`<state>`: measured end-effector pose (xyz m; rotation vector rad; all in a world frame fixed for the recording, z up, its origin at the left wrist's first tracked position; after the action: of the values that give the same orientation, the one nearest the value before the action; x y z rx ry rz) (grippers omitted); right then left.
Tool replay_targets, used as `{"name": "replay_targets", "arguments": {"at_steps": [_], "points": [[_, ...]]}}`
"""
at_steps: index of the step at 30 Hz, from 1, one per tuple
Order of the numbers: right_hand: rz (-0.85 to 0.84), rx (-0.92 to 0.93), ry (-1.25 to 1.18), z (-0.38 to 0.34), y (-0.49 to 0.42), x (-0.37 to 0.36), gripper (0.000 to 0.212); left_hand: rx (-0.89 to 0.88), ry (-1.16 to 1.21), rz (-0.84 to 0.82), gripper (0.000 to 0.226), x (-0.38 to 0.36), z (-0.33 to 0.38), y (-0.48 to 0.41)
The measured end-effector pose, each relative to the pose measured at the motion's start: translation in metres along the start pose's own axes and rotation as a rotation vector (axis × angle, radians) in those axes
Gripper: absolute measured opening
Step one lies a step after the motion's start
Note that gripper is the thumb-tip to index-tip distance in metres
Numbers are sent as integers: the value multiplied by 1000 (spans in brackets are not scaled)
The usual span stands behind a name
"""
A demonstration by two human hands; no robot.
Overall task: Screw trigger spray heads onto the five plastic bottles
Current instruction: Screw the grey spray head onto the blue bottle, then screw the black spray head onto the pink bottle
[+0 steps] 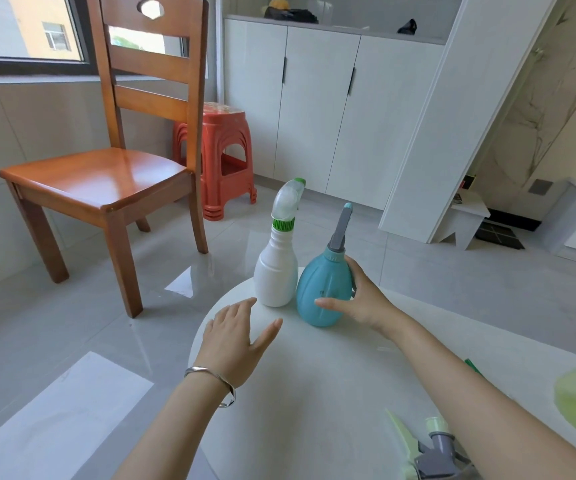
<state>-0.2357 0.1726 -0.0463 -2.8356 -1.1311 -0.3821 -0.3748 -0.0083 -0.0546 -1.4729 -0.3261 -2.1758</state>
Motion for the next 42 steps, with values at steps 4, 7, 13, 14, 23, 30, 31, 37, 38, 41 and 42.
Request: {"name": "replay_targets", "arguments": {"at_steps": [4,7,13,14,23,30,31,37,38,41,42], "points": [[12,-3,-8,2,1,1,94,-19,24,8,67,2,3,1],[33,8,8,-1,7,2,100,-7,44,0,63,4,5,2],[160,121,-92,-30,55,22,89,-76,63,30,44,10,30,10],[179,139,-123,-34,69,27,83,-102,63,32,44,9,38,12],[437,260,123,-35,214,107,62,-359,110,-39,42,-25,154,43],[766,294,658,-36,306,197,63,-565,16,-66,43,-64,243,78],[815,280,731,-34,318,209,65,-590,10,-65,40,-70,252,83],[1058,135,793,1,381,278,81,-673,-50,-58,37,-95,281,103],[1074,122,755,9,388,286,84,-678,-63,-64,39,-98,284,104],[1120,137,612,31,402,305,95,-688,-76,-62,42,-101,294,108],[1138,138,543,39,405,311,98,-689,-71,-62,42,-102,298,109]]}}
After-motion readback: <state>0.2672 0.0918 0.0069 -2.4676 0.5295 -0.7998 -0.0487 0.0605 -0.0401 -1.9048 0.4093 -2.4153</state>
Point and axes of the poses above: each hand's wrist, its own y-axis away from the middle knuckle, its own x-axis out of the back of the hand, z = x × y, the point moved 7 cm from there along -y, towards the middle knuckle, and after that the axes turned 12 degrees about -y, right-handed, at the moved point
